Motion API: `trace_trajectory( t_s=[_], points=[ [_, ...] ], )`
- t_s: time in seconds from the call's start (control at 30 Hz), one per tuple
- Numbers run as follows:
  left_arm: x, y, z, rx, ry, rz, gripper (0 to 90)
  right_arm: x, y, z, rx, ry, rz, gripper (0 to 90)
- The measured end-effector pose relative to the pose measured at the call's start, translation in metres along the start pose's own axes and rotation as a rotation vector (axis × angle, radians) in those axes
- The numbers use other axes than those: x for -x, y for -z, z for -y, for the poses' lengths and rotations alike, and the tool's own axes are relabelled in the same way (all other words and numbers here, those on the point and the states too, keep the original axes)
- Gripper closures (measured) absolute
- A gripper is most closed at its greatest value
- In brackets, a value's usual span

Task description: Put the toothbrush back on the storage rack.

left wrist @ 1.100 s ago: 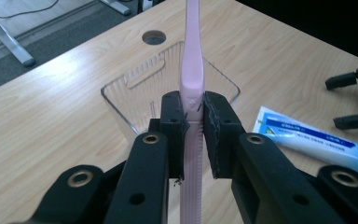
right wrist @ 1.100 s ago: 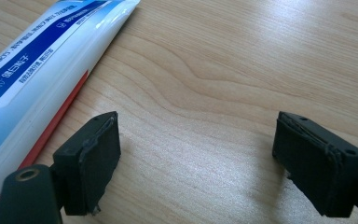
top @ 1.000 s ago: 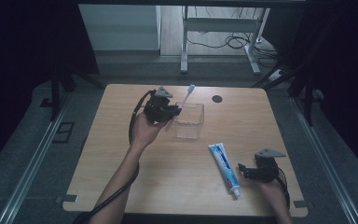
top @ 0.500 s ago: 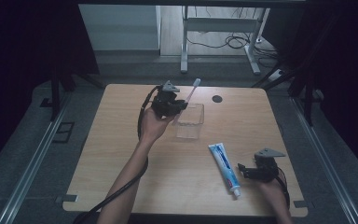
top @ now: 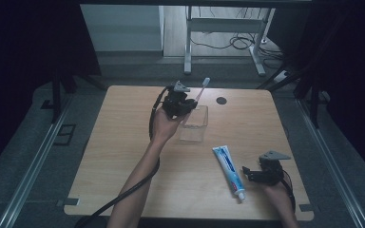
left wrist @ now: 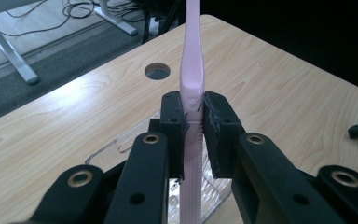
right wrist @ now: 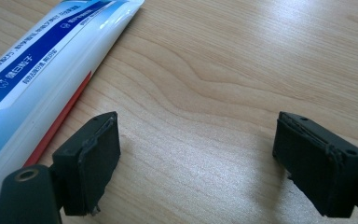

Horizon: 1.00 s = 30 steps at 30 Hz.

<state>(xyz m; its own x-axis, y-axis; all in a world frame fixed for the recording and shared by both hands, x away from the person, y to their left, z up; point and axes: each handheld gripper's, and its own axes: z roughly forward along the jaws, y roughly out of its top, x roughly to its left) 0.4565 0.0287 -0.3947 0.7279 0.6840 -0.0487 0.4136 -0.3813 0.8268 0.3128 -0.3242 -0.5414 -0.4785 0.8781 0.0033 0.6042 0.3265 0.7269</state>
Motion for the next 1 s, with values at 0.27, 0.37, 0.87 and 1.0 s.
trace_trajectory(
  t_s=[0.27, 0.37, 0.87, 1.0],
  points=[
    [0.000, -0.015, 0.004, -0.005, 0.003, -0.010, 78.9, 0.000, 0.000, 0.000, 0.000, 0.000, 0.000, 14.3],
    [-0.001, -0.021, 0.007, -0.016, 0.002, -0.013, 78.9, 0.000, 0.000, 0.000, 0.000, 0.001, 0.000, 14.3],
    [0.002, -0.044, 0.024, -0.064, -0.013, -0.018, 78.8, 0.000, 0.000, 0.000, 0.001, 0.001, 0.000, 14.2],
    [0.003, -0.049, 0.030, -0.084, -0.023, -0.024, 78.8, 0.000, 0.000, 0.000, 0.001, 0.001, 0.000, 14.2]
  ],
)
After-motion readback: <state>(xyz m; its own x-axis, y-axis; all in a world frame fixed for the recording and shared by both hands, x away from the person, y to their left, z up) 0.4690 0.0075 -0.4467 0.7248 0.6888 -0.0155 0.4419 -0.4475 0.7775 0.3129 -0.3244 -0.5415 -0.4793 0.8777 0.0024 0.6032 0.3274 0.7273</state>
